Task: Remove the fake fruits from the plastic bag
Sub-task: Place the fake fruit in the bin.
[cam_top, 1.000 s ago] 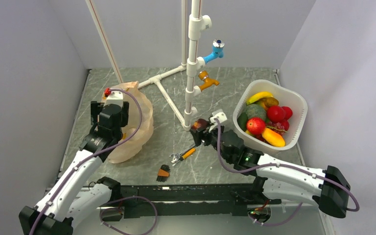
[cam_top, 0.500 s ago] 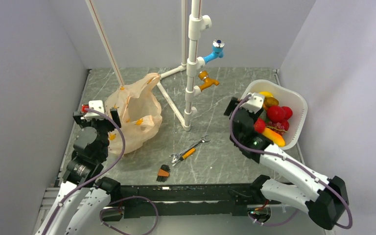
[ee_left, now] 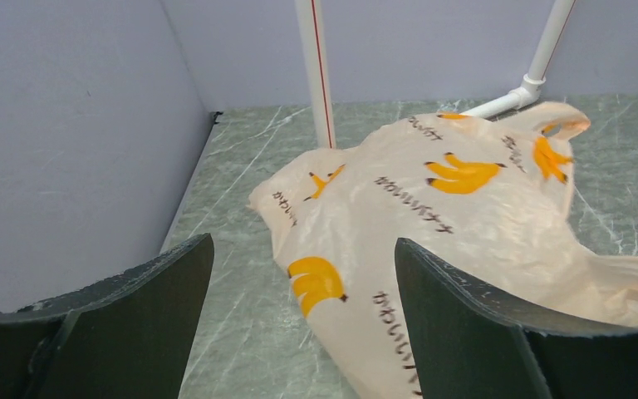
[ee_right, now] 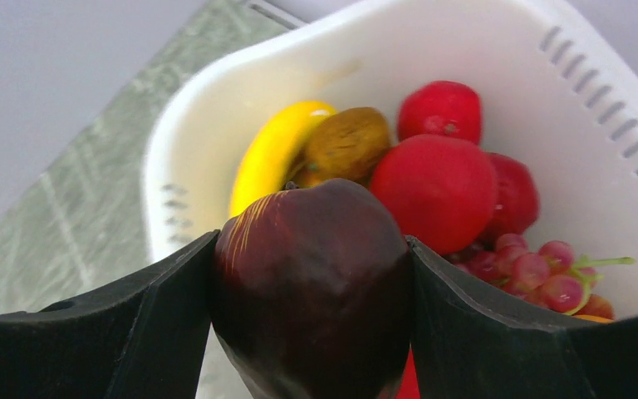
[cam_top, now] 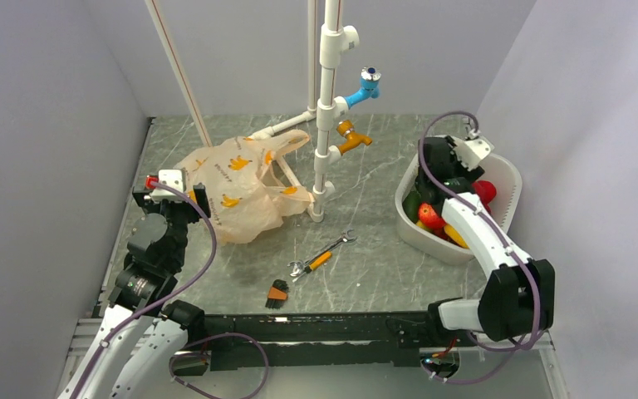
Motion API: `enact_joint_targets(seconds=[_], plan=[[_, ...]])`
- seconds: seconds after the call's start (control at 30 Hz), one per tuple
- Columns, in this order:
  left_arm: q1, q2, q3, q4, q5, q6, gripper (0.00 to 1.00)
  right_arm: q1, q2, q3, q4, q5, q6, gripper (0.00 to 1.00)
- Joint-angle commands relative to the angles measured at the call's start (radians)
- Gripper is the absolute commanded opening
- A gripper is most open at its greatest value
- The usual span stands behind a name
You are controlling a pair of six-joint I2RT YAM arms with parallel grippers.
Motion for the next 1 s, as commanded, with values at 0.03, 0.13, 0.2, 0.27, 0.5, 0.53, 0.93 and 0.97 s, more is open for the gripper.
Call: enact_joint_targets(seconds=[0.03,0.13,0.2,0.27,0.5,0.53,0.93,0.97], plan=[[0.004,0.004,0.013,0.027,0.026,0.016,0.85,-0.099,0.002,-0.013,-0.085,-0.067,0.115,0.04],[0.004,0.010,0.015,0.025,0.028,0.016,0.85,-0.104,0.000,-0.042,-0.084,-0.066,0.144,0.14],[0.004,0.012,0.015,0.026,0.034,0.017,0.85,-0.106,0.005,-0.057,-0.083,-0.069,0.158,0.17],[0.004,0.011,0.015,0.024,0.033,0.016,0.85,-0.107,0.021,-0.063,-0.091,-0.070,0.168,0.19],[0.004,0.009,0.015,0.025,0.031,0.016,0.85,-0.110,0.071,-0.069,-0.059,-0.065,0.134,0.28],[0.004,0.010,0.015,0.024,0.031,0.016,0.85,-0.110,0.075,-0.070,-0.059,-0.064,0.131,0.32],[0.004,0.003,0.016,0.022,0.036,0.014,0.85,-0.105,0.043,-0.070,-0.037,-0.145,0.058,0.89],[0.004,0.003,0.017,0.023,0.037,0.013,0.85,-0.101,0.032,-0.067,-0.041,-0.144,0.054,0.95]])
